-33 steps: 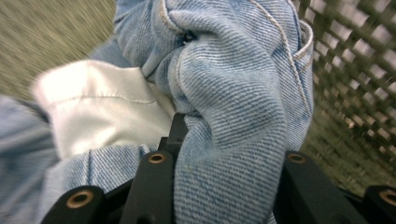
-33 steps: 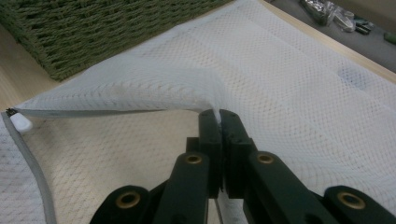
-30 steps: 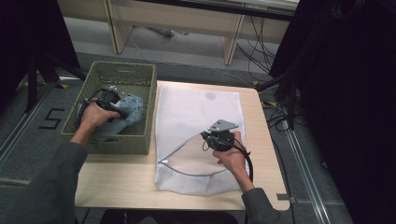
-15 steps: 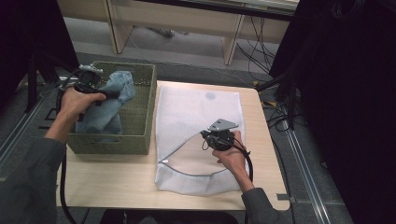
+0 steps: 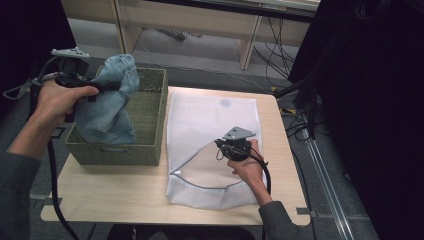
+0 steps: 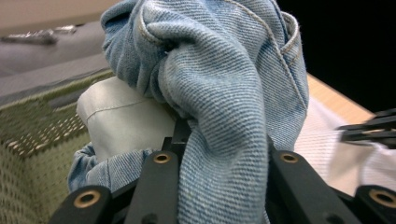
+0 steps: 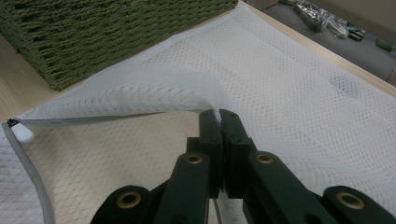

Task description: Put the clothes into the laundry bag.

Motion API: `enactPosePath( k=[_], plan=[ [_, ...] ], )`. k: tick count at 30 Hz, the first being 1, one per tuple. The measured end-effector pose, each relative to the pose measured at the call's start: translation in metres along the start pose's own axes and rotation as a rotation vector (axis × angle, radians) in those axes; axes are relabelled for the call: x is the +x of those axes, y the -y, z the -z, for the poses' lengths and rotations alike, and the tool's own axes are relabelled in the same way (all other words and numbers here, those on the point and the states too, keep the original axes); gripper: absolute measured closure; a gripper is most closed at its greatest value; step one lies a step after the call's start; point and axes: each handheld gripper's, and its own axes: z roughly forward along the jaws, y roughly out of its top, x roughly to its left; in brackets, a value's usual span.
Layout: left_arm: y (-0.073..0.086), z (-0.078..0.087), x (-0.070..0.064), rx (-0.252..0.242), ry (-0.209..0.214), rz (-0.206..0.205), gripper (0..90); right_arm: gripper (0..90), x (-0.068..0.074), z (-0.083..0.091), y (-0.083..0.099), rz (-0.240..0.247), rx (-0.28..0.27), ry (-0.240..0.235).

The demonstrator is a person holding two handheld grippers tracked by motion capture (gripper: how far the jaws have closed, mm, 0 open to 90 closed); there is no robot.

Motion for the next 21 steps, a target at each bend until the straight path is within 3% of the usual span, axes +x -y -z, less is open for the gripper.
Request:
enactPosePath(
  k=[6,11,16,21],
  plan=[
    [-0.015,0.025,-0.018,-0.023,0.027,-0.018,71.5,89.6,0.001,-0.002,0.0,0.01,-0.01,0.005],
    [-0.018,0.037,-0.033,-0.022,0.084,-0.025,71.5,89.6,0.001,-0.002,0.0,0.006,-0.014,0.01],
    [-0.02,0.043,-0.049,-0.003,0.123,-0.062,72.1,89.5,0.001,-0.001,0.0,0.005,-0.008,0.004],
    [-0.024,0.053,-0.069,0.002,0.134,-0.107,73.8,89.5,0.001,-0.001,-0.001,0.005,0.0,0.002]
  ],
)
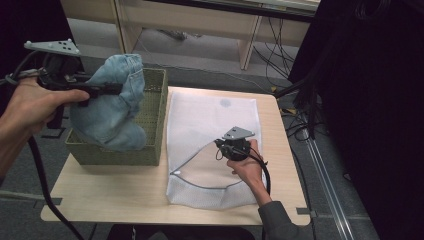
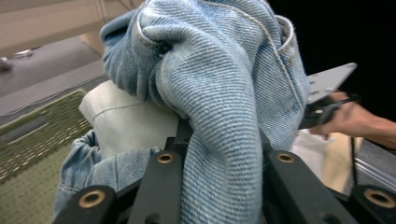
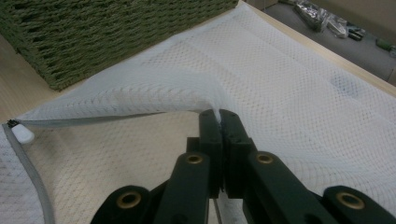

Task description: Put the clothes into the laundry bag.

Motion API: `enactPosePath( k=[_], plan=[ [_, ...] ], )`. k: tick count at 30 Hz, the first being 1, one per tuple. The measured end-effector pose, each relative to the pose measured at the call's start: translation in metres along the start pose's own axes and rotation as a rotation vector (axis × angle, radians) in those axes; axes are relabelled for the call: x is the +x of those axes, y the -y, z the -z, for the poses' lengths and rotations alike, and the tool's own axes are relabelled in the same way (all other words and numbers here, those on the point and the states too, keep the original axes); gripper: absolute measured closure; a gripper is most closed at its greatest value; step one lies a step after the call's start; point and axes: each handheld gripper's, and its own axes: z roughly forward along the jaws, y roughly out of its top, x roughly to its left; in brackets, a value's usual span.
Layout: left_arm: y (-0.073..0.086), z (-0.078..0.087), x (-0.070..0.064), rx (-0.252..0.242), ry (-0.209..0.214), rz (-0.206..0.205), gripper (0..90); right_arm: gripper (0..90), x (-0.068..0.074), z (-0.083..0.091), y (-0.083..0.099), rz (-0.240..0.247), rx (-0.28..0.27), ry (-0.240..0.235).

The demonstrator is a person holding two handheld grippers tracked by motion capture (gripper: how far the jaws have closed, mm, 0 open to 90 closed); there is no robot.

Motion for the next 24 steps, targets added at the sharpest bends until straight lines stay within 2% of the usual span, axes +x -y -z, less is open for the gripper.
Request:
enactPosePath(
  k=[3,6,10,16,19,20,24],
  plan=[
    [-0.004,0.005,-0.014,-0.011,0.022,-0.023,75.2,89.6,0.0,-0.001,0.001,0.002,-0.014,0.007],
    [-0.01,0.009,-0.027,-0.016,0.027,-0.051,75.8,89.6,0.0,-0.001,0.001,0.0,-0.009,0.004],
    [-0.021,0.015,-0.042,-0.03,0.062,-0.075,75.8,89.6,-0.001,-0.001,0.0,0.005,-0.01,0.005],
    [-0.041,0.026,-0.074,-0.035,0.102,-0.139,75.8,89.7,-0.001,-0.001,0.001,0.003,-0.008,0.01],
    [-0.05,0.031,-0.091,-0.049,0.133,-0.165,75.9,89.7,-0.001,-0.001,0.001,0.001,-0.008,0.011],
    [-0.052,0.032,-0.095,-0.05,0.158,-0.169,75.9,89.7,-0.001,0.0,0.001,-0.002,-0.007,0.009],
    [-0.055,0.031,-0.109,-0.066,0.19,-0.188,75.8,89.7,-0.001,0.0,0.001,0.008,-0.002,-0.001]
  ],
)
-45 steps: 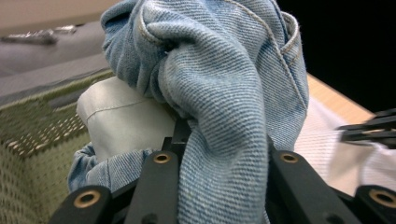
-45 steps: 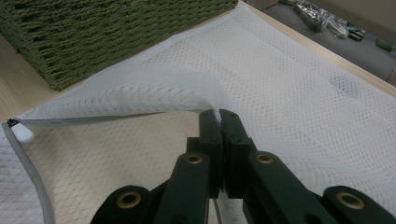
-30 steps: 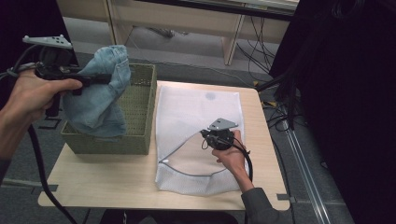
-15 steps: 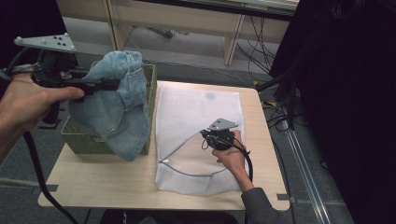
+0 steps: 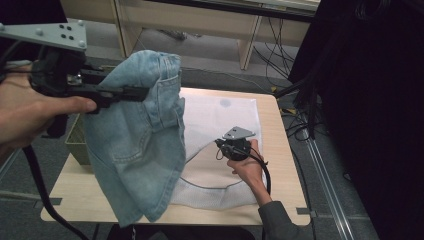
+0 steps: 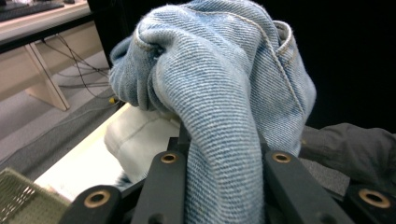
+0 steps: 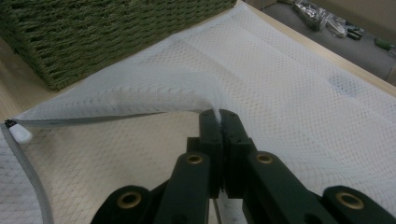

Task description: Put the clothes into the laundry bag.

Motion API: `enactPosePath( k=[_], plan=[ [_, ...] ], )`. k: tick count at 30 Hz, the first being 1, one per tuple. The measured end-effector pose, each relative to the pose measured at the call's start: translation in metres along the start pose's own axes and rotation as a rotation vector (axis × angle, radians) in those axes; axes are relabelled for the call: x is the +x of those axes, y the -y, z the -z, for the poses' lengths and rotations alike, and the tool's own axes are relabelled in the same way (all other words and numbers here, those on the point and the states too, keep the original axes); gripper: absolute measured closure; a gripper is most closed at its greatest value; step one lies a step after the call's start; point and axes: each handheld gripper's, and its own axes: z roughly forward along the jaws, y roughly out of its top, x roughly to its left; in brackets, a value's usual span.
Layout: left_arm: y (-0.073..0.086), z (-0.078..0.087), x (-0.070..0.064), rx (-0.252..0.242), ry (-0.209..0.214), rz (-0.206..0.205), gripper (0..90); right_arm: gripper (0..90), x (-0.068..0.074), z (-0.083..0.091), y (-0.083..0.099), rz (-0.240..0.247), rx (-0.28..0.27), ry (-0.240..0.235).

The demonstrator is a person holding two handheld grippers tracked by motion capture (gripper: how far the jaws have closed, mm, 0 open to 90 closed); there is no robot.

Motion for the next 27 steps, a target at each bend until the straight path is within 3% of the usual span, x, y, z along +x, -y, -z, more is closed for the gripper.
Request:
enactPosePath(
  k=[4,6,11,15,20,27],
  plan=[
    [0.008,-0.014,-0.001,0.012,0.035,0.006,75.8,89.7,-0.001,0.0,0.0,0.02,-0.008,0.003],
    [0.012,-0.024,-0.001,0.018,0.045,0.006,75.8,89.7,0.0,0.0,0.0,0.006,-0.004,0.002],
    [0.019,-0.046,0.0,0.046,0.03,-0.023,75.8,89.7,0.0,-0.001,0.0,-0.006,-0.001,0.007],
    [0.027,-0.062,0.003,0.04,0.052,-0.021,75.6,89.7,0.0,0.0,0.0,-0.008,-0.004,0.006],
    [0.053,-0.091,0.005,0.049,0.089,-0.017,75.4,89.7,0.0,0.0,0.001,-0.01,-0.006,0.007],
    [0.103,-0.138,-0.001,0.141,0.131,-0.077,75.1,89.7,-0.002,0.0,0.001,-0.001,-0.009,0.012]
  ],
)
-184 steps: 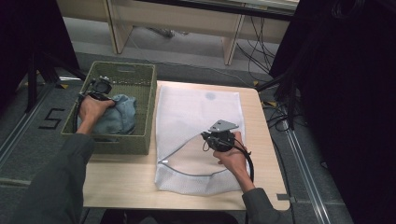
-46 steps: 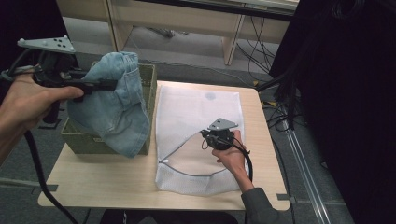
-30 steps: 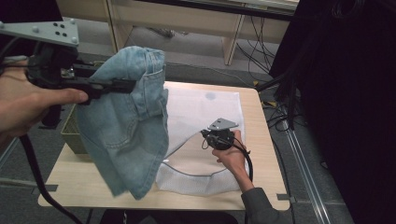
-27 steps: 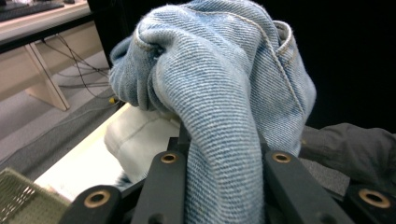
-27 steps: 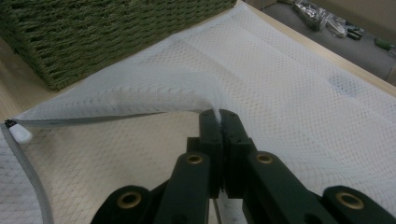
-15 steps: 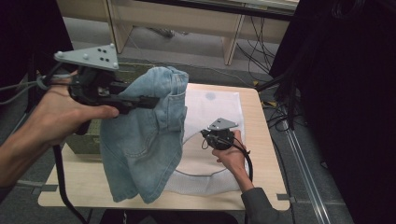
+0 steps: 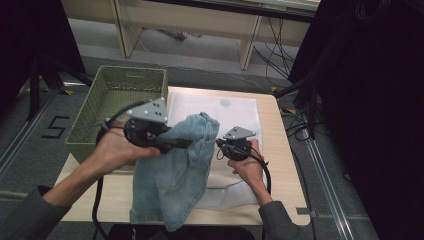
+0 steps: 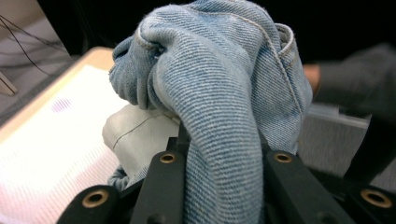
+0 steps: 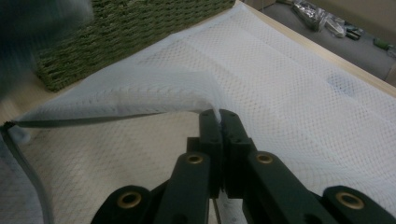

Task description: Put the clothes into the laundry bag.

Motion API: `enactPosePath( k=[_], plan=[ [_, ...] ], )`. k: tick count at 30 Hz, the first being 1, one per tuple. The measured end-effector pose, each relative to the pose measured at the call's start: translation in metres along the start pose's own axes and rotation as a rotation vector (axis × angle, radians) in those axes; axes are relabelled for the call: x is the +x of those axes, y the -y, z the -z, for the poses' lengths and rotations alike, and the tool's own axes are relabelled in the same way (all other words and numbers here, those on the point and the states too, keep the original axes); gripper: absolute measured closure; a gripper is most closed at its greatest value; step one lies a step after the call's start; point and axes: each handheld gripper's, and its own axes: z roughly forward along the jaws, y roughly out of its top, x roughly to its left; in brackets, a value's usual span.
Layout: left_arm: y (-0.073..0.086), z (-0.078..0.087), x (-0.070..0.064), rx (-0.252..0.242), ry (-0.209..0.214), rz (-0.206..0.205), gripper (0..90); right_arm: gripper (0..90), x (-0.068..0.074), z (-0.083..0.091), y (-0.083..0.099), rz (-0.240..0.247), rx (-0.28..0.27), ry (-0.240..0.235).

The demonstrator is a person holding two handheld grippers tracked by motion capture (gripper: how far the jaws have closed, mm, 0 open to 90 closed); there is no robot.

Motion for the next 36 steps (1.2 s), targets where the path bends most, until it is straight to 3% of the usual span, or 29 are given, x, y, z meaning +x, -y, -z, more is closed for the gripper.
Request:
enactPosePath(
  k=[3,4,5,8,10,13,18,20,23,25,28,29,31,33,36],
  plan=[
    [0.019,-0.023,-0.003,0.055,0.035,-0.016,74.9,89.8,0.0,0.0,0.0,-0.003,-0.001,0.004],
    [0.027,-0.031,-0.006,0.085,0.039,-0.051,74.9,89.8,0.001,0.0,0.0,-0.009,-0.004,0.005],
    [0.031,-0.037,-0.007,0.09,0.046,-0.057,74.8,89.8,0.001,0.0,0.0,-0.009,-0.003,0.005],
    [0.045,-0.056,-0.012,0.122,0.092,-0.055,74.6,89.8,0.001,0.0,0.0,-0.011,0.003,0.003],
    [0.051,-0.065,-0.014,0.136,0.088,-0.057,74.4,89.8,0.002,0.0,0.0,-0.012,-0.003,0.004],
    [0.061,-0.081,-0.014,0.15,0.129,-0.033,74.0,89.8,0.003,0.0,-0.001,-0.014,0.005,-0.006],
    [0.081,-0.114,-0.012,0.269,0.111,-0.048,72.6,89.9,0.003,0.001,-0.001,-0.005,0.002,-0.009],
    [0.088,-0.126,-0.008,0.283,0.107,0.017,71.8,89.9,0.004,0.0,-0.001,-0.006,-0.008,0.0],
    [0.094,-0.144,-0.001,0.293,0.074,0.066,69.1,89.9,0.005,0.002,-0.004,0.02,-0.014,-0.014],
    [0.099,-0.158,0.005,0.31,0.056,0.089,66.0,89.9,0.007,0.003,-0.005,0.028,-0.016,-0.017],
    [0.104,-0.174,0.01,0.353,-0.005,0.108,58.5,89.9,0.01,0.004,-0.006,0.025,-0.015,-0.023],
    [0.105,-0.177,0.011,0.335,-0.023,0.145,56.8,89.9,0.011,0.004,-0.006,0.021,-0.011,-0.032],
    [0.103,-0.176,0.015,0.31,-0.03,0.169,51.7,89.9,0.012,0.005,-0.006,0.031,-0.015,-0.026],
    [0.099,-0.169,0.017,0.246,-0.023,0.226,42.7,89.8,0.012,0.005,-0.006,0.044,-0.026,-0.018],
    [0.092,-0.156,0.018,0.189,-0.003,0.275,29.7,89.8,0.011,0.007,-0.006,0.038,-0.026,-0.025]
  ],
)
